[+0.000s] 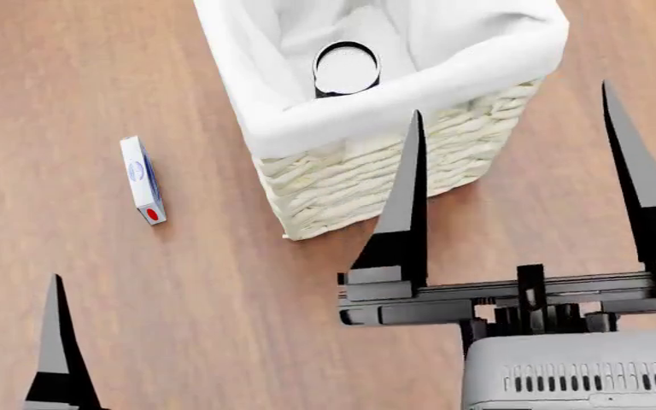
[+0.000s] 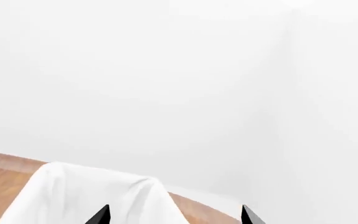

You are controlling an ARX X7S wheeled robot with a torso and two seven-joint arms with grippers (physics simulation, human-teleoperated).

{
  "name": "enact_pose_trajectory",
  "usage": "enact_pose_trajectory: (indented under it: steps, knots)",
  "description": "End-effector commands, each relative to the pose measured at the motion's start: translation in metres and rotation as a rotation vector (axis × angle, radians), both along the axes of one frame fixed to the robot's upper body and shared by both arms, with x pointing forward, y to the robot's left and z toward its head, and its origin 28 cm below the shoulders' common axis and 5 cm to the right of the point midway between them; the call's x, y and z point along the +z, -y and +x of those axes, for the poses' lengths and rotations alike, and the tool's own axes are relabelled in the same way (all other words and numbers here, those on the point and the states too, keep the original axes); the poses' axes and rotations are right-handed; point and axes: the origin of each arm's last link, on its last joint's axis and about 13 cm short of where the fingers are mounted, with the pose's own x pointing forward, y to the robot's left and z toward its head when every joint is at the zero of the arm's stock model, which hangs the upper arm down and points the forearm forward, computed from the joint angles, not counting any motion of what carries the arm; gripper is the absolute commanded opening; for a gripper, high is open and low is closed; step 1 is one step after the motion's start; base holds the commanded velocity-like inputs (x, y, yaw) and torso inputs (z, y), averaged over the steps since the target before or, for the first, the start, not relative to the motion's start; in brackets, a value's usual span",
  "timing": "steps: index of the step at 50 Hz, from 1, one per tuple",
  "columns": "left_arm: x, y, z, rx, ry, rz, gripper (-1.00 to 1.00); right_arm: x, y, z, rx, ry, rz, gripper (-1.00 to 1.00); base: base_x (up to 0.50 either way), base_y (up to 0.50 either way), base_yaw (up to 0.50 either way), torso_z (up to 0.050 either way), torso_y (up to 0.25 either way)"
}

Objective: Pick up the alphabet soup and the cream cheese box, and put them in the basket.

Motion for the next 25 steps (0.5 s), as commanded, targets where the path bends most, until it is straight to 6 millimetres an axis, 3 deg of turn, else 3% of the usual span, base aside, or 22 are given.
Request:
enact_pose_trajectory:
  steps: [1,14,20,25]
  knots:
    - [0.0,0.001,0.001,0.0,-0.004,0.004,1.0,-0.04,-0.003,-0.026,0.003,-0.023,0.085,1.0,0.0,0.0,0.0,0.0,0.0]
    - [0.0,0.0,0.006,-0.005,-0.011,0.001,1.0,-0.044,-0.004,-0.025,0.008,-0.033,0.081,1.0,0.0,0.0,0.0,0.0,0.0]
    - [0.007,0.001,0.033,-0.058,-0.042,-0.008,1.0,-0.046,-0.003,-0.025,0.004,-0.037,0.079,1.0,0.0,0.0,0.0,0.0,0.0]
    - [0.011,0.002,0.066,-0.062,-0.044,-0.009,1.0,-0.049,-0.002,-0.024,-0.002,-0.051,0.085,1.0,0.0,0.0,0.0,0.0,0.0]
